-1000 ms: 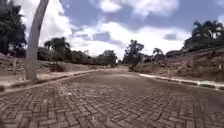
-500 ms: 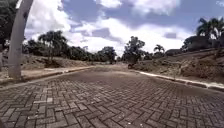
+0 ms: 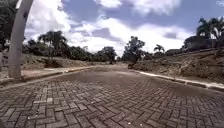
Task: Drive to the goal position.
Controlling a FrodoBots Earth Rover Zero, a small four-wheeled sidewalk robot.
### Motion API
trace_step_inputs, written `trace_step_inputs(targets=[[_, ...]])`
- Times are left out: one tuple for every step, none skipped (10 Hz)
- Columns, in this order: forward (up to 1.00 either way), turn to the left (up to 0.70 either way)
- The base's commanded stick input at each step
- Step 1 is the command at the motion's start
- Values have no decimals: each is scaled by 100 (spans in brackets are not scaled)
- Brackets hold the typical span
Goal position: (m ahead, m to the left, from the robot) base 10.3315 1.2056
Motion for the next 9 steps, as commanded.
trace_step_inputs(targets=[[100,0],[100,0],[100,0],[100,0],[100,0],[100,0],[100,0],[100,0],[100,0]])
